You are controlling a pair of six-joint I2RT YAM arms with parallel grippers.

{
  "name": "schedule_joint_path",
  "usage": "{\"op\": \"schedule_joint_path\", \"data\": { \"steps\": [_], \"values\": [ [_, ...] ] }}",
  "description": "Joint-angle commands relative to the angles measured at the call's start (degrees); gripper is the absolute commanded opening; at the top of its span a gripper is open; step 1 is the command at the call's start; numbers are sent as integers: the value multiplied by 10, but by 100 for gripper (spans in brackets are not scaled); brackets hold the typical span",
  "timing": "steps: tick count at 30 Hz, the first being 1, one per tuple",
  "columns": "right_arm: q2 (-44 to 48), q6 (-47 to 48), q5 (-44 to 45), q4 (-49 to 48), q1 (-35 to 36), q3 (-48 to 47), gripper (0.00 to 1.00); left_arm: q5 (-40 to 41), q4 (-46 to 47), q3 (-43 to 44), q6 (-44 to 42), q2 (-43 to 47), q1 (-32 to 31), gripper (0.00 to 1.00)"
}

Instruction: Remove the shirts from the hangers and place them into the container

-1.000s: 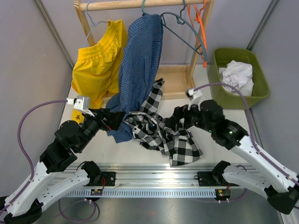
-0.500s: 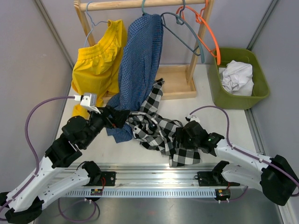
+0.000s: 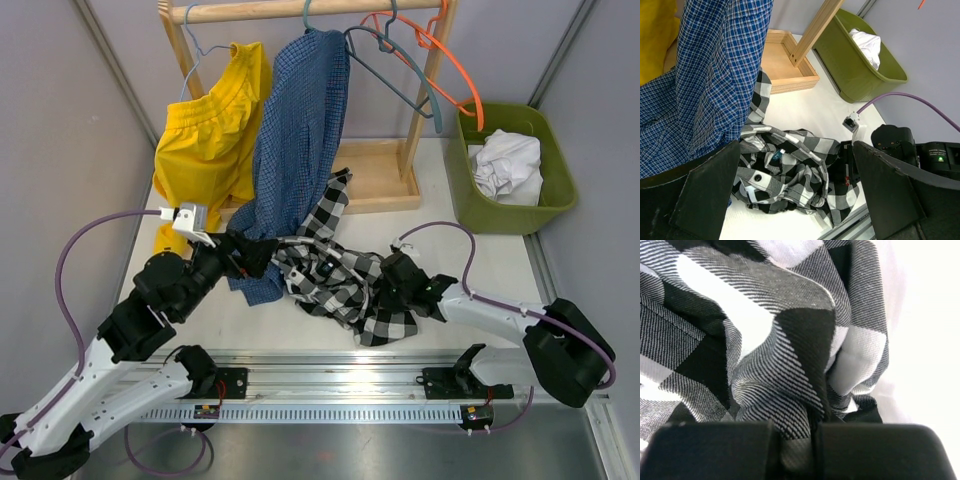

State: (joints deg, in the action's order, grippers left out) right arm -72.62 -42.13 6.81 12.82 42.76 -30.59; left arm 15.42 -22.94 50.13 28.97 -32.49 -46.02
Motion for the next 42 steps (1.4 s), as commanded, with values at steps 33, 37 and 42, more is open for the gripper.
{"op": "schedule_joint_path", "data": {
  "steps": [33, 37, 42],
  "values": [
    [18, 155, 244, 144, -7, -281, 0, 0, 12, -18, 21, 55, 1, 99],
    [-62, 142, 281, 129, -50, -304, 0, 0, 5, -20, 24, 66, 1, 99],
    [-174, 151, 301, 131, -94, -348, 84, 0, -4, -21, 26, 80, 1, 99]
  ]
}}
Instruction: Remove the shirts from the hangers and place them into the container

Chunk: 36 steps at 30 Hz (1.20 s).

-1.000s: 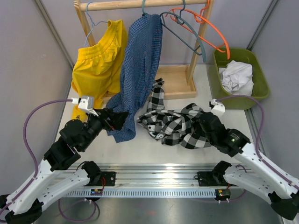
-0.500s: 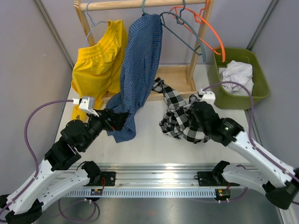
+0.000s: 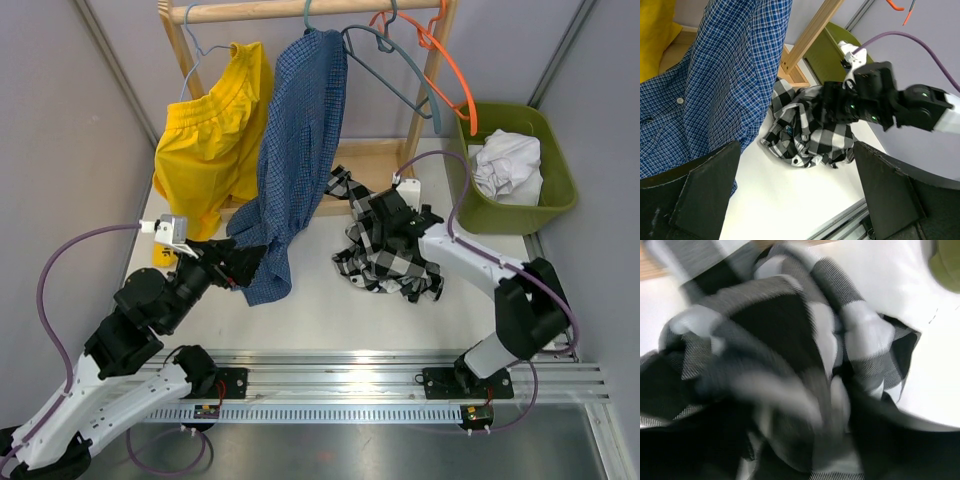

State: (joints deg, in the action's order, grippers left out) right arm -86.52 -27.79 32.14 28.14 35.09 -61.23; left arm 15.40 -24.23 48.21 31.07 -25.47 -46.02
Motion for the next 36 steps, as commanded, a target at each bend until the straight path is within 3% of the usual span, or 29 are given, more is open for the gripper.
{"op": "schedule_joint_path", "data": {
  "steps": [1, 6, 13, 17, 23, 26, 27, 28, 29, 30, 31, 36],
  "values": [
    [-63, 7, 54, -13, -18, -50, 99, 2, 6, -2, 5, 12, 1, 99],
    [-132, 5, 25, 32, -22, -91, 99, 8, -1, -4, 4, 20, 1, 99],
    [-174, -64, 6, 29, -22, -27, 100, 13, -3, -7, 0, 23, 1, 99],
    [-206, -96, -70, -39, -20, 29, 99, 7, 8, -13, 0, 15, 1, 99],
    [-276, -106, -174, -97, -10, 33, 96, 2, 10, -13, 3, 10, 1, 99],
    [-283, -105, -213, -127, -10, 43, 73, 4, 8, -13, 3, 10, 1, 99],
    [-280, -106, -224, -135, -10, 47, 57, 5, 9, -14, 4, 11, 1, 99],
    [-283, -108, -243, -151, -9, 53, 48, 7, 10, -14, 4, 12, 1, 99],
    [-287, -108, -248, -157, -10, 55, 33, 6, 11, -14, 4, 12, 1, 99],
    [-291, -109, -254, -160, -10, 56, 11, 5, 11, -14, 5, 11, 1, 99],
    [-299, -109, -257, -162, -10, 57, 0, 5, 11, -14, 4, 11, 1, 99],
    [-286, -109, -274, -170, -8, 72, 0, 5, 8, -13, 4, 11, 1, 99]
  ]
}}
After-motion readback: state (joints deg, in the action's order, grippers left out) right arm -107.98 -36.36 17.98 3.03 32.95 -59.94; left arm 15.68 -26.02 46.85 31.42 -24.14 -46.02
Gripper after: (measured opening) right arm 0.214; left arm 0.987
